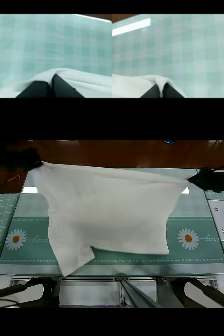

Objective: Fold the shirts.

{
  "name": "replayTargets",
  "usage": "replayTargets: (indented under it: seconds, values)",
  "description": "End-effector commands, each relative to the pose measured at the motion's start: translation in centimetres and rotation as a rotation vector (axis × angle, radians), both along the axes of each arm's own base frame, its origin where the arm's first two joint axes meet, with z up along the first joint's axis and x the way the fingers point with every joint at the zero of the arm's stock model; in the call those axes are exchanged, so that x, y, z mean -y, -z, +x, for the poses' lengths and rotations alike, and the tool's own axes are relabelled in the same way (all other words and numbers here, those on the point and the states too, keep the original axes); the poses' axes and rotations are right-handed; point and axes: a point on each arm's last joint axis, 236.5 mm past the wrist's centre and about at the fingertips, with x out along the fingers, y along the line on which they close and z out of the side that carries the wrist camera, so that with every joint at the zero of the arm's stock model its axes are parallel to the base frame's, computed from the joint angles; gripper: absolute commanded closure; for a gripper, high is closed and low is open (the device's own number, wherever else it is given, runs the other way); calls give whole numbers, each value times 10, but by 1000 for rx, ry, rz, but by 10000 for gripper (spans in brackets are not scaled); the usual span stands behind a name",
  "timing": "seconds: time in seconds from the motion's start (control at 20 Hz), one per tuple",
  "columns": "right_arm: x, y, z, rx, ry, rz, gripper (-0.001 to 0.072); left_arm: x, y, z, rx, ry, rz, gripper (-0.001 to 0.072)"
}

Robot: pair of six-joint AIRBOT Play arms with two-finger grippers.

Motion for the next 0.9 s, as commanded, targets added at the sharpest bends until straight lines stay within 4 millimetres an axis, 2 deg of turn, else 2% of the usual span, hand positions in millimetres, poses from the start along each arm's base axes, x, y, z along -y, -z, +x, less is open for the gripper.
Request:
replayTargets:
  seconds: [0.0, 0.05, 0.15, 0.25, 0.4, 0.55, 0.65, 0.85]
  values:
    - [8, 87, 73, -83, 39, 145, 692, -2, 80, 68, -17, -70, -90, 684]
    - [11, 102, 90, -100, 38, 161, 692, -1, 103, 78, -49, -73, -103, 684]
    - [10, 126, 118, -148, 50, 237, 692, 7, 133, 90, -105, -90, -192, 684]
    - [3, 142, 134, -178, 52, 300, 692, 17, 151, 101, -132, -107, -279, 684]
    - [-9, 154, 144, -183, 39, 291, 692, 18, 166, 105, -153, -115, -300, 684]
    - [-13, 155, 145, -181, 33, 281, 692, 9, 168, 101, -175, -122, -309, 684]
    - [-18, 156, 138, -207, 7, 293, 692, 4, 168, 89, -229, -102, -319, 684]
    - [-35, 159, 108, -312, -93, 327, 692, 4, 172, 45, -365, 90, -278, 684]
